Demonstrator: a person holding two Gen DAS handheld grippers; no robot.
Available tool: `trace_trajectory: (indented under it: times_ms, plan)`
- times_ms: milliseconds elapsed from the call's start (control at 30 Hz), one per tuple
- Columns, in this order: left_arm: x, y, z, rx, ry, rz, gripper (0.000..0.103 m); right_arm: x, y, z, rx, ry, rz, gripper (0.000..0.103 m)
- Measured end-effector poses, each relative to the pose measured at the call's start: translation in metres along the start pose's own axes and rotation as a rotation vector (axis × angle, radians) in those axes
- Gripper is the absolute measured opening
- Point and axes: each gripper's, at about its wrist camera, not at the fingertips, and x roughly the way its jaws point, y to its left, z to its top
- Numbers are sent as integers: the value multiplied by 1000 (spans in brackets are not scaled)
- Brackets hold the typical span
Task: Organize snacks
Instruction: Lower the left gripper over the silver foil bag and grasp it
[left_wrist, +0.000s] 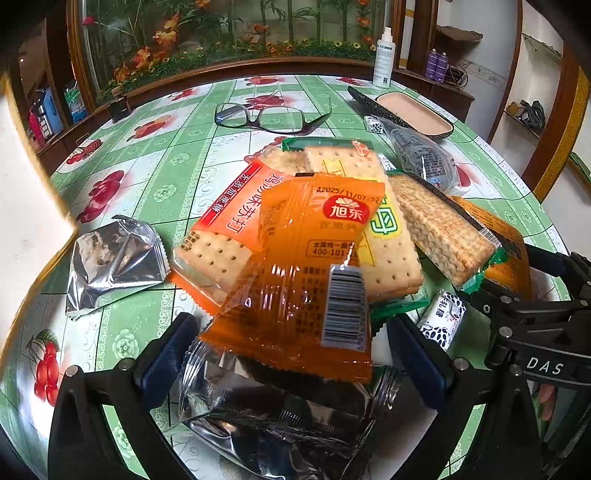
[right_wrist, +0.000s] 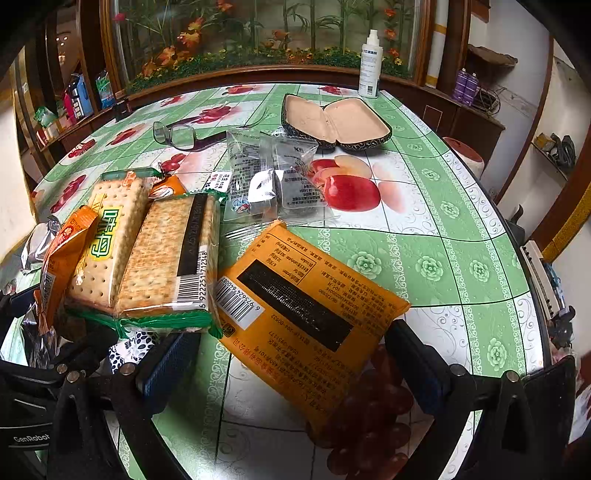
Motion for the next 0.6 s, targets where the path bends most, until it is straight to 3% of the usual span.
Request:
trace_trajectory:
  times_ms: [600]
  plan:
    - [0,0,0,9,-5,12,103,-1,0,0,1,-1,0,102]
